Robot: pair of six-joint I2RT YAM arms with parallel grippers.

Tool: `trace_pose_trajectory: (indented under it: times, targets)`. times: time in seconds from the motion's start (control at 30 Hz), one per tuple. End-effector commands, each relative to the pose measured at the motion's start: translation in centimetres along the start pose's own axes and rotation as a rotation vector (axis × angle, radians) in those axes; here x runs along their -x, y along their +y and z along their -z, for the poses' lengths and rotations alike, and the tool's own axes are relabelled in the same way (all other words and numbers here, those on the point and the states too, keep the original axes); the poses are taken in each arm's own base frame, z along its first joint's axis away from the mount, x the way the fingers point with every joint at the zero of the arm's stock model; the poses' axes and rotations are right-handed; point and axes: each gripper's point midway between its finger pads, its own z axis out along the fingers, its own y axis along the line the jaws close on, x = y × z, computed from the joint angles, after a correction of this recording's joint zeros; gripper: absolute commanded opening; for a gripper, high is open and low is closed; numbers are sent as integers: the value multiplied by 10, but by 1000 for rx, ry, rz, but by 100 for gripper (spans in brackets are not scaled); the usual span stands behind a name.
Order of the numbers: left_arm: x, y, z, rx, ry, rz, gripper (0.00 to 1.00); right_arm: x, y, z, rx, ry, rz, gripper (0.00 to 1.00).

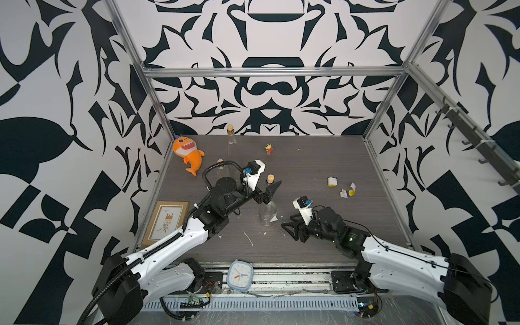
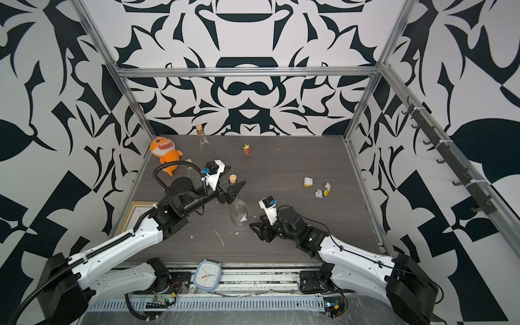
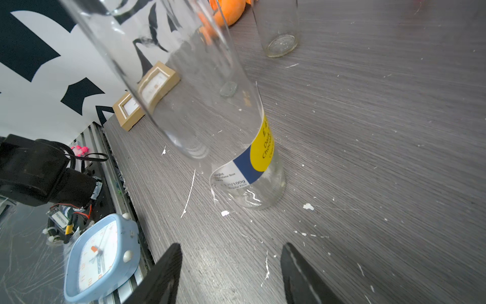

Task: Remove the label from the bottle
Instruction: Place the bottle at the center of the board, then adjust the bottle at the center of the board.

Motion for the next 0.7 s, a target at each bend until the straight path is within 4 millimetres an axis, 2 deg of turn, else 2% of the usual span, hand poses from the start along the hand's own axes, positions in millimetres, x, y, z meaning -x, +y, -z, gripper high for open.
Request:
trace_pose_trajectory:
  times: [0.0,0.07,0.2,0.3,0.5,0.67]
  targets:
    - [8,0,2,7,-2,12,86,35,12,-5,44,-110,-52,61]
    - [6,-2,2,-7,-2,16,82,37,13,-10,63,-124,-79,60]
    - [7,-5,2,-25,-9,19,82,38,15,-20,80,-119,-99,58]
    - [5,-9,0,-45,-3,16,77,39,18,-26,93,-116,-108,56]
    - [4,-12,1,-63,-4,16,54,38,20,-31,97,-109,-110,54]
    - [4,-15,2,-80,-9,13,45,38,25,-33,104,-107,-107,53]
